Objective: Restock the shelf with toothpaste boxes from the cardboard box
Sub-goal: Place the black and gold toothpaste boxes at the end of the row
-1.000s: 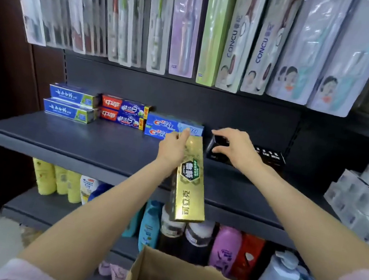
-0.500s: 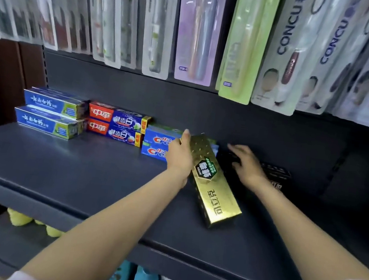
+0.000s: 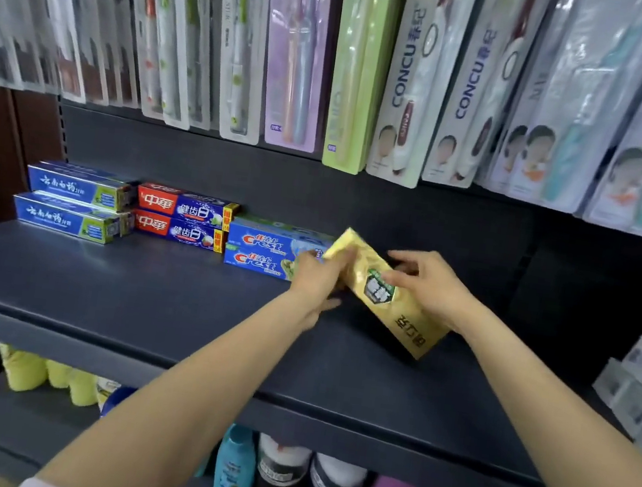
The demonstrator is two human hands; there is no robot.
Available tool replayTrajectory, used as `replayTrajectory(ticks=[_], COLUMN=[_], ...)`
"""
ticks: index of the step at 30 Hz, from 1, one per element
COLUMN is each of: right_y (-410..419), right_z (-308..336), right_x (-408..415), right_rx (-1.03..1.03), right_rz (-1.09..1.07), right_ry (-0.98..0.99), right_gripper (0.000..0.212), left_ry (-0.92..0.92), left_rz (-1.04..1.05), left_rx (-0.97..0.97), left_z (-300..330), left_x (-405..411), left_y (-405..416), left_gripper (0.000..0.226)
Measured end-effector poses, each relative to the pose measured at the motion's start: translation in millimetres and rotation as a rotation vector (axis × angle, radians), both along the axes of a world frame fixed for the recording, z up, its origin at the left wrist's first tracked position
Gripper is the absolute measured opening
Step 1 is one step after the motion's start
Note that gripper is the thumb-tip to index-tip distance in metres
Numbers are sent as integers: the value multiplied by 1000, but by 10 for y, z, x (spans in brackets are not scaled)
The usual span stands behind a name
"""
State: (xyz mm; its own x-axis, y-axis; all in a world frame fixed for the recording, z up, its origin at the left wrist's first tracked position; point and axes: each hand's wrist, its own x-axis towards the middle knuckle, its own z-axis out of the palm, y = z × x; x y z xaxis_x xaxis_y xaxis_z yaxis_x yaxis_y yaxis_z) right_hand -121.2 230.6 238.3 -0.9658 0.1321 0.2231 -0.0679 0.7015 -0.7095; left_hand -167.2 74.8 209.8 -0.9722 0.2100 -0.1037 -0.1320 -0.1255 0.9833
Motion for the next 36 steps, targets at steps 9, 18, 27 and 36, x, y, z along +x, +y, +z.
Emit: replayTrajectory(ticks=[9,18,27,36], right_y=[90,377,380,349], right_z=[-58,-124,-514,-439], right_x=[47,-17,-236,-152], right_rx=[60,744,742,716], right_rz=[-336,-242,-313,-341], right_ry=[248,108,-23,-22], right_gripper=[112,53,54,45], left_ry=[601,1035,925,1008], left_rz=[-221,-369,-381,-214], left_rx=[-556,-1266,-1405,-1417], left_z=[146,259,16,-115], left_x=[74,-380,-531,-528], left_y=[22,410,528,233], left_gripper=[40,38,38,72])
